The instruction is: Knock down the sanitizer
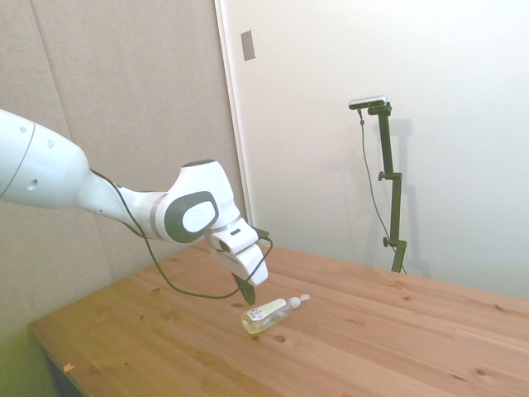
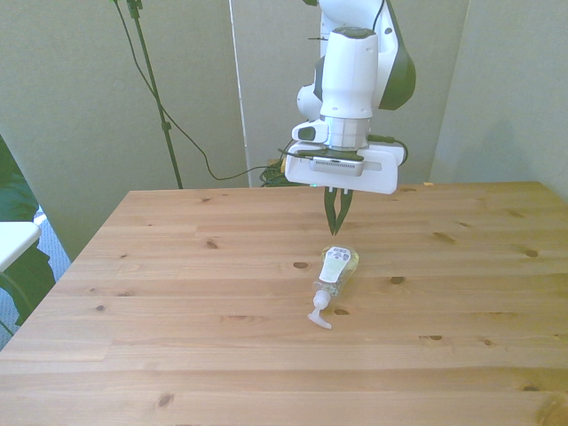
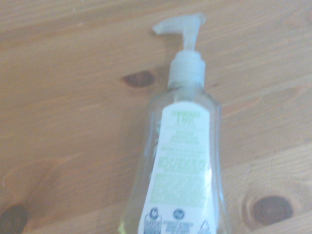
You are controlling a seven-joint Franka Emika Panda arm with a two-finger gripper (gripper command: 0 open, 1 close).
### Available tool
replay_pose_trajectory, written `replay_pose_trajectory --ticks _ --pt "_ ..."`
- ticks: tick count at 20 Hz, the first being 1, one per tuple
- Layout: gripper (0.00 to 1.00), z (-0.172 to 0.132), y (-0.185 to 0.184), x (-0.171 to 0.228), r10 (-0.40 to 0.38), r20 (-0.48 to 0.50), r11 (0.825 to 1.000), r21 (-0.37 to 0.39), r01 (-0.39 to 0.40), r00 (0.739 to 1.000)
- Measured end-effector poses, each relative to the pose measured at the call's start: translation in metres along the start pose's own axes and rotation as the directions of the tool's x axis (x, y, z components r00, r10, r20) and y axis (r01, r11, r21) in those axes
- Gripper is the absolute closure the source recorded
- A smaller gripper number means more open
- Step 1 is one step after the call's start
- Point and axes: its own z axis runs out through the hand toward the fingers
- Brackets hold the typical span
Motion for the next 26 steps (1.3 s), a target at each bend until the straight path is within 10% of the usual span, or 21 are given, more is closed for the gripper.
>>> replay_pose_trajectory --ticks 6,7,26 --pt "1.00 0.007 -0.016 0.032 0.050 -0.021 0.999 0.010 -0.049 0.999" --pt "0.00 0.009 -0.018 0.036 0.056 -0.024 0.998 0.011 -0.056 0.998" --pt "0.00 -0.026 -0.012 -0.016 -0.015 0.009 0.998 0.064 0.015 1.000"
